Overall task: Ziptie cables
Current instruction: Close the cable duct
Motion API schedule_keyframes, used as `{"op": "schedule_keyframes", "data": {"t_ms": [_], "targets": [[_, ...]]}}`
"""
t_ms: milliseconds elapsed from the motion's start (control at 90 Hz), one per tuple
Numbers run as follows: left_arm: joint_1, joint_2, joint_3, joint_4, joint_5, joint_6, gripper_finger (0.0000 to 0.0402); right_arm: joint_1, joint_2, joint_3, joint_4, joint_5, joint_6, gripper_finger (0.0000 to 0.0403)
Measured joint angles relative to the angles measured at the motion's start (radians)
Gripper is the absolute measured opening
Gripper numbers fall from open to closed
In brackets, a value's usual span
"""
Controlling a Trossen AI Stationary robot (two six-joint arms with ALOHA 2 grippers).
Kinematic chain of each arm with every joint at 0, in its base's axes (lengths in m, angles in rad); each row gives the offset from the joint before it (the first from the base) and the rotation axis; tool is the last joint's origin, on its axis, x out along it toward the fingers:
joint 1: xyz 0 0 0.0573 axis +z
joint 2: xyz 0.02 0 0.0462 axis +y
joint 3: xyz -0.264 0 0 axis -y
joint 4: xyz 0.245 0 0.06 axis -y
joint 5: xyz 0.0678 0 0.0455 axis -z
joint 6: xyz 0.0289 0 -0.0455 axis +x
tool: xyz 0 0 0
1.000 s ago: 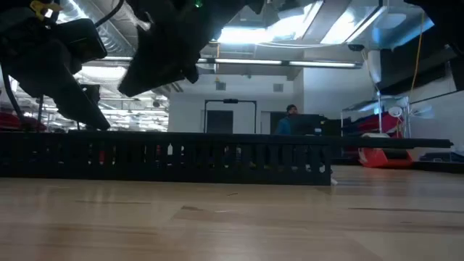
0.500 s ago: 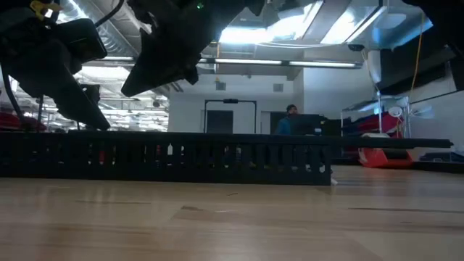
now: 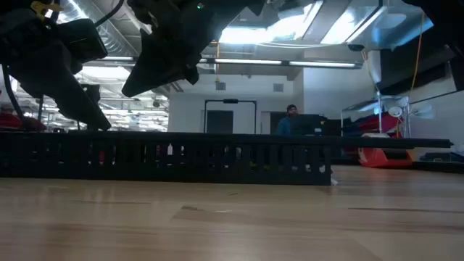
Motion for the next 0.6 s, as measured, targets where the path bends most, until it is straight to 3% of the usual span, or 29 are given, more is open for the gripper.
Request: {"op": "schedule_keyframes", "data": {"t_ms": [144, 367, 600], "targets": [[0.000, 0.000, 0.000, 0.000, 0.013, 0.000, 0.0282, 0.010, -0.002, -0.026, -0.026, -0.024, 0.007, 0.0000], [-0.017, 0.000, 0.000, -0.016, 0.170, -0.040, 0.0282, 0.048, -0.002, -0.104, -0.009, -0.058, 0.049, 0.0000], [-0.088, -0.003, 0.006, -0.118, 0.132, -0.086, 0.0282, 0.060, -0.005, -0.179, 0.091, -0.056, 0.087, 0.0000]]}}
